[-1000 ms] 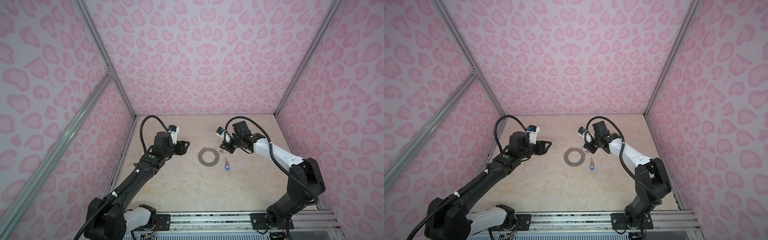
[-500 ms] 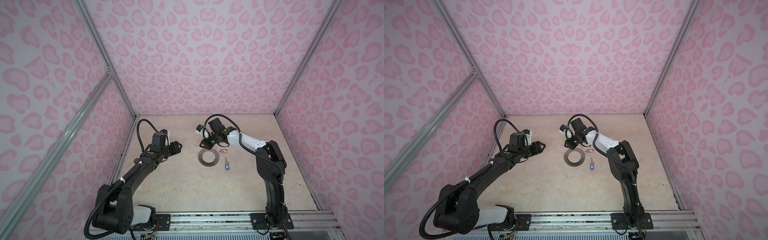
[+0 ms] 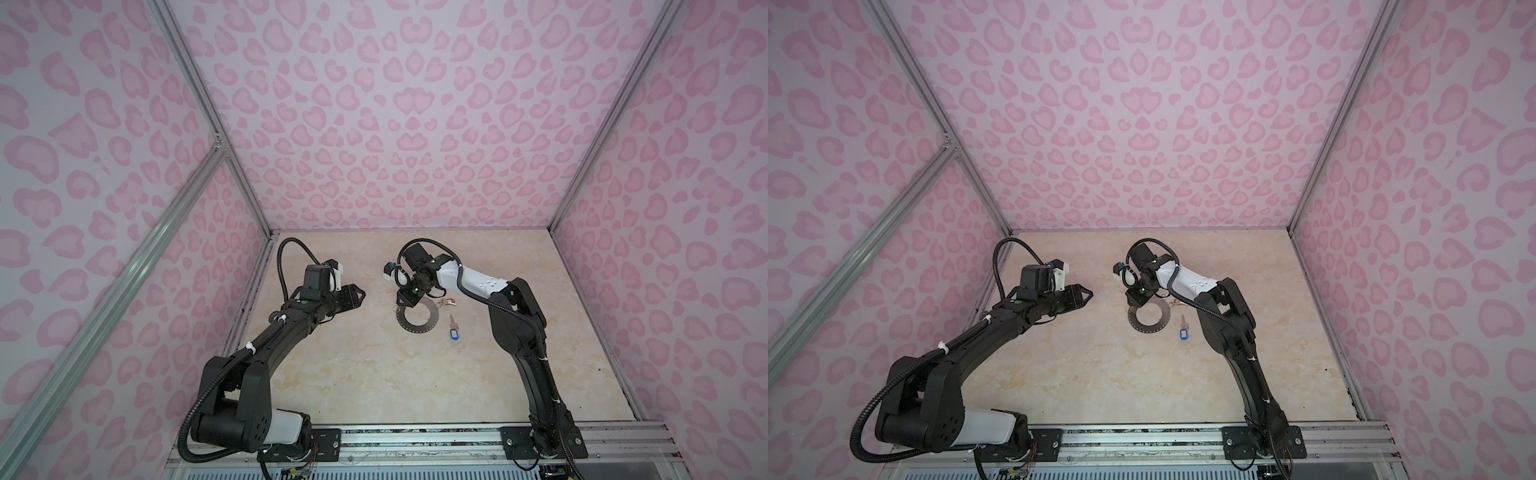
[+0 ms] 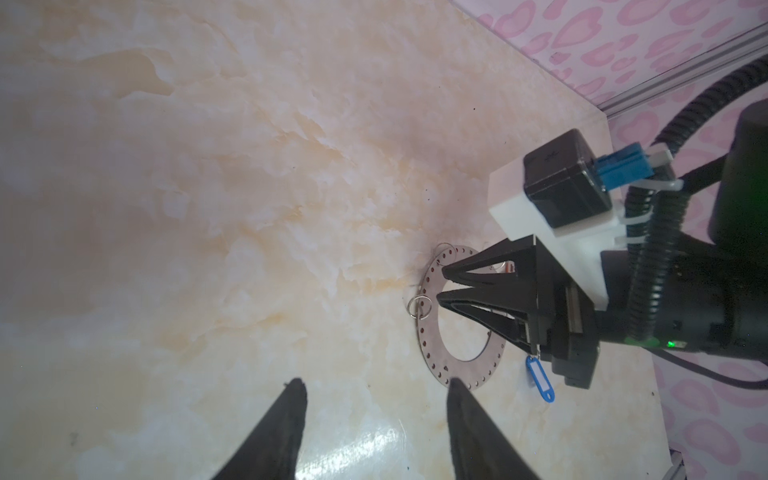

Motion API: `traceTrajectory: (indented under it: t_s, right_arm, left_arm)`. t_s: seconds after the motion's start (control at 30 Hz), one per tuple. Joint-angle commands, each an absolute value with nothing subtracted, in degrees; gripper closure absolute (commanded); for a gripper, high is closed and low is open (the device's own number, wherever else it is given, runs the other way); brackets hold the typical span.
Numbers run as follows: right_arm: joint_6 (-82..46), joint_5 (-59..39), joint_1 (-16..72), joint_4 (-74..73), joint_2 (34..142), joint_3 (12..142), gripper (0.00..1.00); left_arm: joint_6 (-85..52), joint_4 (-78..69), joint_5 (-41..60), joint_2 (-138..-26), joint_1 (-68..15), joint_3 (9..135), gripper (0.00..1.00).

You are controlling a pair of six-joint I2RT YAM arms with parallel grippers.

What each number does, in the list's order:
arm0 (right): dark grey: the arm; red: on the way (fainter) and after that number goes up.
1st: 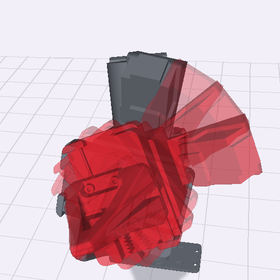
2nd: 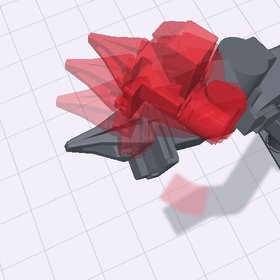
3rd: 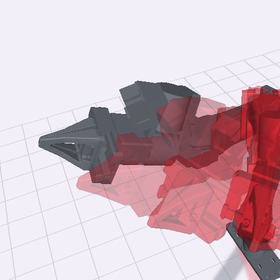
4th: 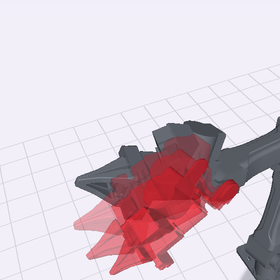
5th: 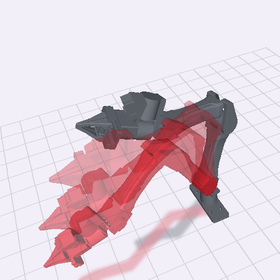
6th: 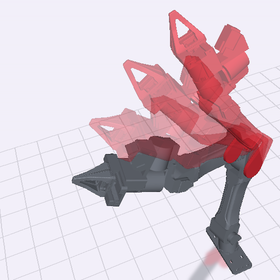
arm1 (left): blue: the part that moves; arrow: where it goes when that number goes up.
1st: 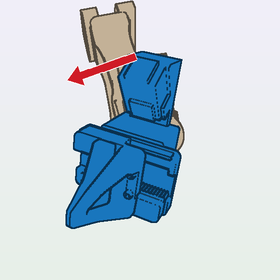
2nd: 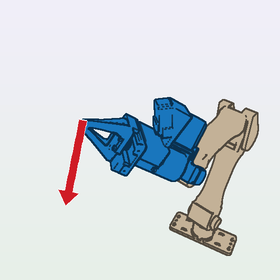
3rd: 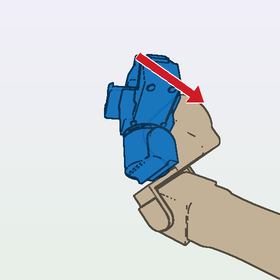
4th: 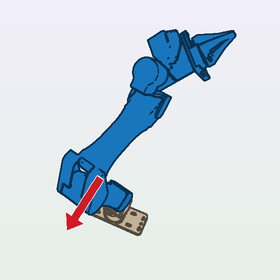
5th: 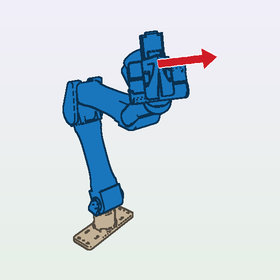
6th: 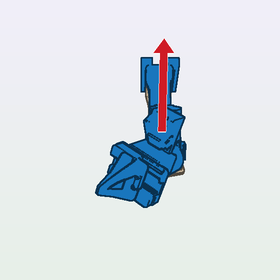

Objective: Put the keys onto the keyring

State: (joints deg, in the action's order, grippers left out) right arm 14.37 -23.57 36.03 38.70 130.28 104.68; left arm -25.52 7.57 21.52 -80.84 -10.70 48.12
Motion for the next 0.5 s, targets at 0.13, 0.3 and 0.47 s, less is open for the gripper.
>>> traceTrajectory:
  t_s: [0.13,0.3,0.47]
  right_arm:
    - [14.9,-23.9,36.6,41.8,133.0,106.1,0.73]
    - [15.5,-23.1,36.6,42.3,133.5,107.1,0.75]
    - [16.1,-24.7,36.6,42.9,133.4,107.2,0.77]
  left_arm:
    - [-24.4,6.7,24.7,-82.6,-10.5,47.8,0.45]
    - [-24.5,6.1,25.4,-82.8,-10.5,47.4,0.46]
    - [-24.3,6.1,25.9,-83.2,-10.5,47.8,0.47]
